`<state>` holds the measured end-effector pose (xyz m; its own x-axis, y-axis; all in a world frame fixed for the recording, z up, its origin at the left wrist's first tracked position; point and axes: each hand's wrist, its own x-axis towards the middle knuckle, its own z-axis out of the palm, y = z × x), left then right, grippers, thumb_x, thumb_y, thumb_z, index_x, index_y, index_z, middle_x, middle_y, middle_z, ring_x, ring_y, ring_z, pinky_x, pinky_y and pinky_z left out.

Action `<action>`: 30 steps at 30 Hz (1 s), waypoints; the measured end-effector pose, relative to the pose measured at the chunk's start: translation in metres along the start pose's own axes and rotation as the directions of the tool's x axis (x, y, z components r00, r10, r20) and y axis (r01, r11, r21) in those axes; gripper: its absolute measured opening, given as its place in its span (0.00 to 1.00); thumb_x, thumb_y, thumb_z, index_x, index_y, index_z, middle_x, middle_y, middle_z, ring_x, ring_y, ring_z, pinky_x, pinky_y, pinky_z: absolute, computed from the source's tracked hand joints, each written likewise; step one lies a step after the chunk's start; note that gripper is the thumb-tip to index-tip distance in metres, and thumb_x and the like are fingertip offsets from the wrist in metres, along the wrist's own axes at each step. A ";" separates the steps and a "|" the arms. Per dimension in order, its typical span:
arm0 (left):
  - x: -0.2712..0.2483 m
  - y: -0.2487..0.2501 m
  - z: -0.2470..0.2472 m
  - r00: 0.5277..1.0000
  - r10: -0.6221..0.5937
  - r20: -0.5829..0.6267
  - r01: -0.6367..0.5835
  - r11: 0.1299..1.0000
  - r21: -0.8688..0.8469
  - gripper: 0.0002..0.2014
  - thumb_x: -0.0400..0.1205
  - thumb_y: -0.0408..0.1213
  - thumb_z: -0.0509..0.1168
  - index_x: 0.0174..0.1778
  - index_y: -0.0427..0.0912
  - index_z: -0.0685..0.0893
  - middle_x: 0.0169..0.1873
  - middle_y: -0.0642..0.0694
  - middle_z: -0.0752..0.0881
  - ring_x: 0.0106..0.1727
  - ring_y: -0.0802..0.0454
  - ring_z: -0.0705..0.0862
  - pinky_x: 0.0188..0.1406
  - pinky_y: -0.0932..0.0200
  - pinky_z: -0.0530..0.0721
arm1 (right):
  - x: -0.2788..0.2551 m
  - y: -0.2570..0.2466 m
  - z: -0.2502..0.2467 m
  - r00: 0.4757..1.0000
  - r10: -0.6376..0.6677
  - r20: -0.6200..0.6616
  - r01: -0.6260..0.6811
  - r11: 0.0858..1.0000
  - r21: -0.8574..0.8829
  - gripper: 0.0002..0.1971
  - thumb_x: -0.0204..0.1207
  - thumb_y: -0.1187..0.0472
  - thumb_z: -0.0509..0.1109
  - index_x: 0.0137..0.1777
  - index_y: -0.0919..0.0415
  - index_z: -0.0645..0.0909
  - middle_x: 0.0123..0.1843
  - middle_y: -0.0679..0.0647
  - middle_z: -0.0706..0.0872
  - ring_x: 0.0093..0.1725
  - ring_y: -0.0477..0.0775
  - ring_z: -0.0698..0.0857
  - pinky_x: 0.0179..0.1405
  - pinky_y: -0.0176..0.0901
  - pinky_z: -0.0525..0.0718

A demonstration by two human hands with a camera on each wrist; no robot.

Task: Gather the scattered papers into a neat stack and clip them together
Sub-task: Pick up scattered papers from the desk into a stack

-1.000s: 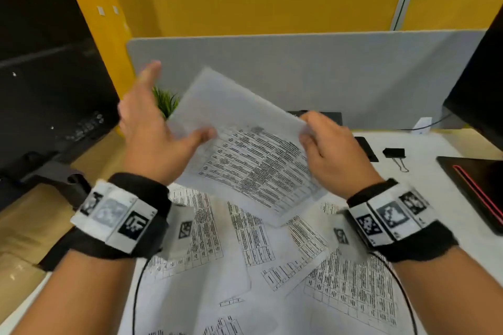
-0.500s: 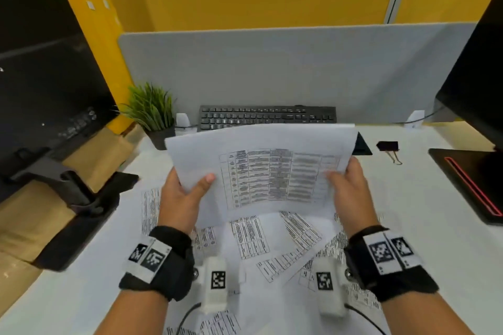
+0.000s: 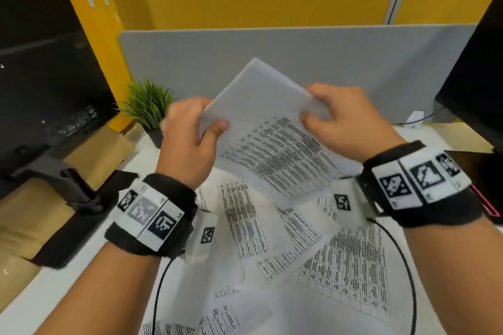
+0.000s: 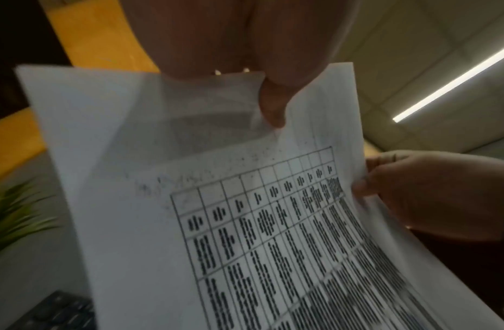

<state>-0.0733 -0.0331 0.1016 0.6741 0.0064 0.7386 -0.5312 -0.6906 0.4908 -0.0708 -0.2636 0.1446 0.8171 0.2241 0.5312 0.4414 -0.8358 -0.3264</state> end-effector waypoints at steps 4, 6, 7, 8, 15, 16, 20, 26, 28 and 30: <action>0.021 -0.012 -0.009 0.937 -0.248 -0.245 0.212 0.964 -0.163 0.50 0.63 0.54 0.79 0.73 0.37 0.59 0.71 0.35 0.66 0.74 0.38 0.67 0.74 0.42 0.64 | 0.000 0.005 0.002 0.989 0.101 -0.108 -0.047 0.905 0.423 0.12 0.70 0.63 0.65 0.53 0.59 0.83 0.48 0.59 0.90 0.49 0.59 0.87 0.49 0.45 0.81; 0.028 -0.020 -0.012 0.897 -0.442 -0.028 0.326 0.701 -0.634 0.55 0.62 0.50 0.81 0.76 0.38 0.53 0.72 0.39 0.70 0.73 0.41 0.73 0.69 0.32 0.73 | -0.006 0.002 0.007 0.970 0.182 -0.160 -0.046 0.785 0.618 0.11 0.72 0.66 0.67 0.52 0.54 0.83 0.46 0.44 0.91 0.48 0.44 0.88 0.48 0.36 0.83; 0.028 -0.023 -0.010 0.884 -0.455 0.108 0.379 0.563 -0.735 0.52 0.63 0.47 0.81 0.76 0.37 0.58 0.71 0.39 0.75 0.71 0.42 0.77 0.68 0.33 0.75 | -0.007 0.000 0.012 0.958 0.233 -0.169 -0.051 0.716 0.696 0.11 0.74 0.69 0.67 0.50 0.51 0.82 0.42 0.37 0.91 0.46 0.37 0.87 0.46 0.30 0.82; 0.027 -0.021 -0.009 0.882 -0.430 0.191 0.412 0.511 -0.754 0.44 0.66 0.43 0.80 0.74 0.36 0.66 0.67 0.40 0.80 0.68 0.43 0.80 0.67 0.36 0.76 | -0.009 -0.002 0.018 0.941 0.293 -0.170 -0.062 0.643 0.763 0.13 0.76 0.70 0.67 0.49 0.49 0.81 0.40 0.34 0.90 0.45 0.34 0.87 0.45 0.27 0.81; -0.032 -0.028 0.024 0.850 -0.520 0.088 0.477 0.687 -0.548 0.15 0.76 0.35 0.71 0.59 0.48 0.80 0.53 0.52 0.87 0.56 0.56 0.86 0.64 0.47 0.81 | -0.051 0.003 0.087 0.865 0.502 -0.007 -0.301 0.530 0.792 0.15 0.78 0.69 0.66 0.55 0.45 0.77 0.53 0.47 0.87 0.56 0.51 0.86 0.56 0.47 0.85; -0.044 -0.032 0.031 0.827 -0.552 0.101 0.519 0.683 -0.513 0.17 0.77 0.34 0.70 0.61 0.48 0.79 0.54 0.52 0.87 0.58 0.56 0.85 0.66 0.47 0.80 | -0.059 0.003 0.097 0.849 0.524 0.061 -0.359 0.488 0.796 0.15 0.78 0.68 0.66 0.57 0.46 0.77 0.55 0.48 0.86 0.57 0.52 0.86 0.58 0.51 0.85; -0.062 -0.031 0.043 0.795 -0.597 0.106 0.570 0.677 -0.465 0.15 0.80 0.36 0.66 0.62 0.54 0.78 0.57 0.54 0.85 0.62 0.53 0.82 0.68 0.49 0.77 | -0.065 -0.003 0.110 0.810 0.557 0.184 -0.461 0.412 0.785 0.17 0.81 0.67 0.63 0.67 0.53 0.75 0.52 0.44 0.84 0.54 0.47 0.84 0.54 0.42 0.85; -0.025 -0.061 -0.012 0.778 -0.589 -0.218 0.508 0.794 -0.335 0.16 0.80 0.37 0.66 0.64 0.41 0.80 0.54 0.49 0.84 0.58 0.49 0.83 0.49 0.68 0.77 | -0.022 -0.022 0.123 0.802 0.552 0.225 -0.539 0.510 0.670 0.25 0.75 0.71 0.65 0.70 0.59 0.63 0.57 0.52 0.79 0.49 0.49 0.82 0.34 0.23 0.80; -0.019 -0.079 -0.042 0.763 -0.551 -0.338 0.493 0.834 -0.249 0.17 0.79 0.37 0.67 0.64 0.40 0.80 0.58 0.44 0.84 0.60 0.47 0.83 0.52 0.67 0.77 | -0.015 -0.038 0.154 0.737 0.488 0.467 -0.669 0.627 0.400 0.25 0.74 0.62 0.67 0.68 0.60 0.62 0.62 0.58 0.77 0.51 0.57 0.83 0.47 0.41 0.87; -0.018 -0.094 -0.070 0.762 -0.506 -0.405 0.487 0.859 -0.157 0.18 0.77 0.40 0.67 0.63 0.39 0.80 0.58 0.39 0.85 0.59 0.44 0.83 0.55 0.61 0.78 | -0.018 -0.058 0.182 0.677 0.373 0.634 -0.541 0.837 0.085 0.22 0.74 0.51 0.68 0.62 0.61 0.69 0.59 0.60 0.80 0.46 0.59 0.83 0.48 0.52 0.86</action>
<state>-0.0718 0.0823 0.0749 0.5746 0.6468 0.5016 -0.2087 -0.4768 0.8539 -0.0436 -0.1279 0.0121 0.9533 0.1575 -0.2577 -0.0409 -0.7780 -0.6269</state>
